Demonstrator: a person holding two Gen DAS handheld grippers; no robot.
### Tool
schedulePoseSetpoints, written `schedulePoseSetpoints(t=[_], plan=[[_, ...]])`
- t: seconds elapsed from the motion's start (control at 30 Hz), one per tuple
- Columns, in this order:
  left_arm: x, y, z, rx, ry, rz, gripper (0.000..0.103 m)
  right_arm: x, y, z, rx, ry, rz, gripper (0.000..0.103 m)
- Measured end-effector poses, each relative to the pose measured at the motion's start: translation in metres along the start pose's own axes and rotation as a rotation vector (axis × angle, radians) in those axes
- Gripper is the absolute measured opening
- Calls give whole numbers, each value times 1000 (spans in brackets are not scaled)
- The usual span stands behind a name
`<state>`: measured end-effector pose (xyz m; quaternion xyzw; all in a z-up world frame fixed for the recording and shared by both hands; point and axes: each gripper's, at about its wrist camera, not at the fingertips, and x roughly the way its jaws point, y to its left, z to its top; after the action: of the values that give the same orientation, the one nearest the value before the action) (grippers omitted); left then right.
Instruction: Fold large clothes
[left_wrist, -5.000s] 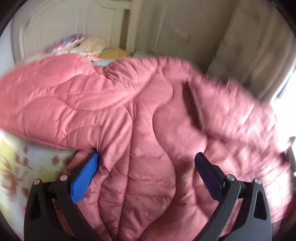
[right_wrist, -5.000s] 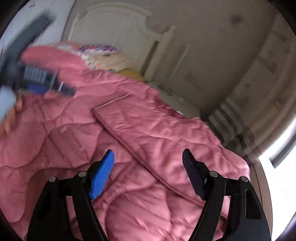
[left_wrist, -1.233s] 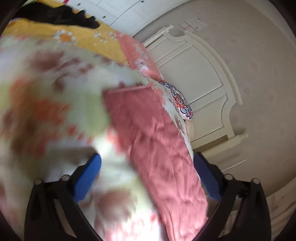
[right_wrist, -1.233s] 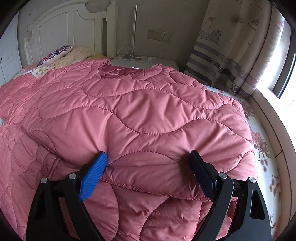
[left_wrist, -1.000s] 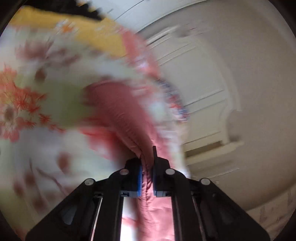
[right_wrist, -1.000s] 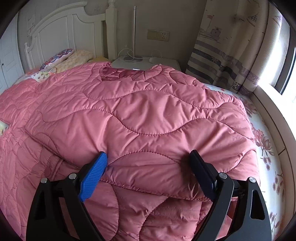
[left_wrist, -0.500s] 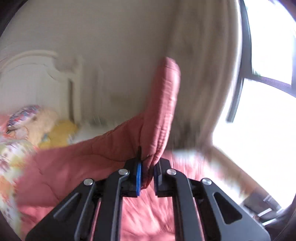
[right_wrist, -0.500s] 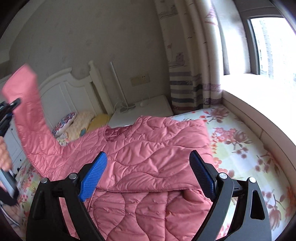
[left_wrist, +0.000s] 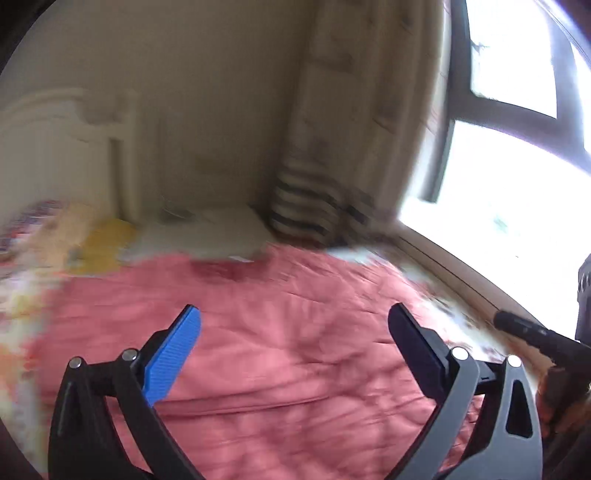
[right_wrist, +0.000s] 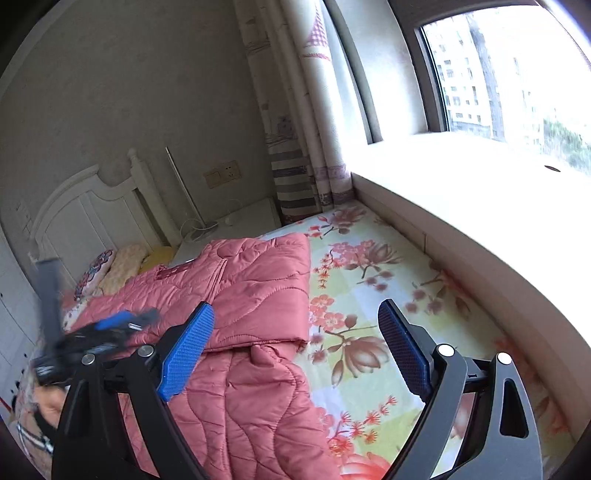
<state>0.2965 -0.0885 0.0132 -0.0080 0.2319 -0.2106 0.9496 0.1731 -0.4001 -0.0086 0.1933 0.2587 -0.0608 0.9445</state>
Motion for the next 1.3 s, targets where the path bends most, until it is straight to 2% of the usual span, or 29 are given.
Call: schedulePoseSetpoints(t=[0.1,0.17,0.23,0.37,0.4,0.47,0.53,0.6,0.67,0.7,0.83,0.93,0.97,1.07,1.2,1.3], plan=[[-29,58,-15,-110,-7,124,100,8,20,-5,-28,34,64,87],[-48,109,-36,-251,11,222,100,18,42,-7,-70,66,102,87],[-60,148,-52,-369,27,254,100,32,65,-8,-119,117,122,87],[-79,195,-67,-482,39,314,99,49,108,-8,-254,115,114,87],[-84,199,-65,-485,32,314,99,54,118,-7,-286,104,121,86],[-91,200,-62,-460,32,314,99,68,138,-7,-347,97,148,72],[-91,199,-61,-428,34,318,99,91,153,-10,-366,138,169,63],[-90,192,-56,-388,31,320,99,114,157,-14,-378,182,135,57],[-86,192,-46,-379,26,312,100,144,152,-27,-376,288,45,53],[-79,193,-39,-380,29,299,100,154,147,-35,-368,324,26,53],[-50,184,-12,-345,42,228,100,155,146,-42,-386,302,20,53],[-17,166,-11,-256,98,172,100,156,147,-47,-401,294,10,53],[0,162,-17,-226,147,161,100,156,146,-47,-400,292,11,53],[44,171,-50,-219,323,204,95,155,143,-47,-389,292,23,53],[39,179,-46,-244,323,164,95,154,141,-45,-378,291,45,54],[18,201,-20,-407,226,57,95,154,140,-46,-377,291,53,54]])
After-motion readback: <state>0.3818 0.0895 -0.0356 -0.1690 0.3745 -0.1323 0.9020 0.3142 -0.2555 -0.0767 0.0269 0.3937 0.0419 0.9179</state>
